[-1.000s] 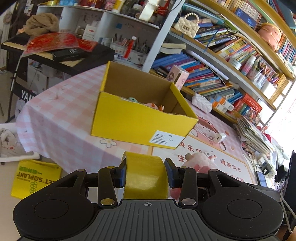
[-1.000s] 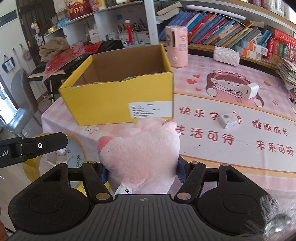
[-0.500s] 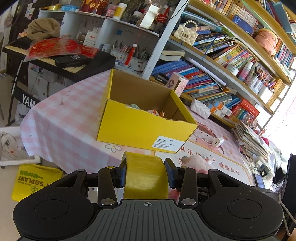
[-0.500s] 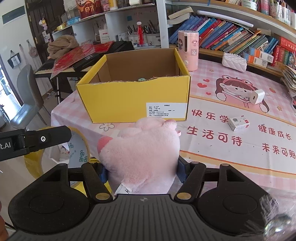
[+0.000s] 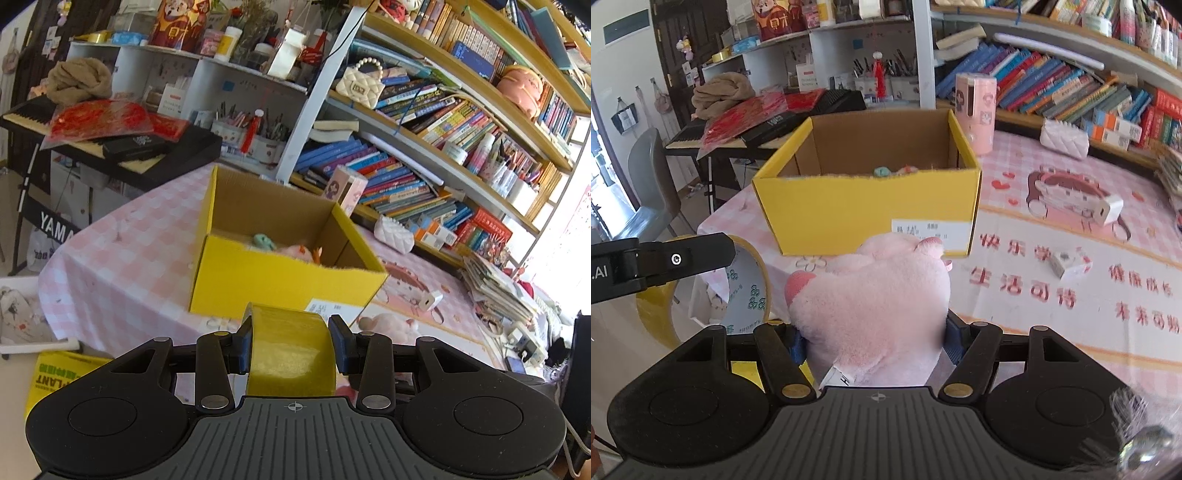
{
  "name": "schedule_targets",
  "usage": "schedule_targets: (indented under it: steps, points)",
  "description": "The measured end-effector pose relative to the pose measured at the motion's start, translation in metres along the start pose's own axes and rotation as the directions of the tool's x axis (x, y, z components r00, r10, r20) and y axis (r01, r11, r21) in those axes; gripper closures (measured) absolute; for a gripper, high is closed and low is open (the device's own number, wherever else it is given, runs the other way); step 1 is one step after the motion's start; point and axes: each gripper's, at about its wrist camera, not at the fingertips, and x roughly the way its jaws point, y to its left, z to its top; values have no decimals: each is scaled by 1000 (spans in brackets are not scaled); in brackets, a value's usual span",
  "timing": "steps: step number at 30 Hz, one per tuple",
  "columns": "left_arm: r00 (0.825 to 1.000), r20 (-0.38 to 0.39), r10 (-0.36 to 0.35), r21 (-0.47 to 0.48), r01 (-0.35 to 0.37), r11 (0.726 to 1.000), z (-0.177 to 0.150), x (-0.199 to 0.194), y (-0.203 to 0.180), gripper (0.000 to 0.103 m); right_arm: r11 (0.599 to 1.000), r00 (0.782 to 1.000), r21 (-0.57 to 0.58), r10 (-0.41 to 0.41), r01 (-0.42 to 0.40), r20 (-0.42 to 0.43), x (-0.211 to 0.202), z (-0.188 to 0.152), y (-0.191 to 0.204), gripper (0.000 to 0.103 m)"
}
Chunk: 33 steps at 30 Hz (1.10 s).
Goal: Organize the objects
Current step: 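Lift and carry the tape roll and pink pig over the yellow box with both grippers, then open the left gripper dropping the tape into the box while the right gripper releases the pig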
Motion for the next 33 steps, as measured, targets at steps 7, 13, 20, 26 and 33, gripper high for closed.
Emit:
schedule_targets:
  steps: [7, 13, 20, 26, 33]
  points:
    - [998, 56, 1, 53, -4, 999, 22, 16, -17, 65, 1000, 990, -28, -9, 13, 143, -6, 34, -13, 39]
    - [995, 94, 25, 71, -32, 997, 44, 39, -25, 65, 1000, 973, -26, 6, 0, 230, 7, 80, -31, 39]
    - [995, 86, 57, 58, -62, 996, 66, 91, -28, 64, 998, 971, -63, 30, -15, 238, 45, 120, -51, 39]
    - [993, 102, 50, 80, -58, 995, 80, 123, -40, 65, 996, 974, -85, 56, -38, 219, 83, 146, -67, 39]
    - [991, 60, 117, 52, -120, 991, 91, 154, -36, 65, 994, 975, -83, 84, -68, 208, 112, 165, -81, 39]
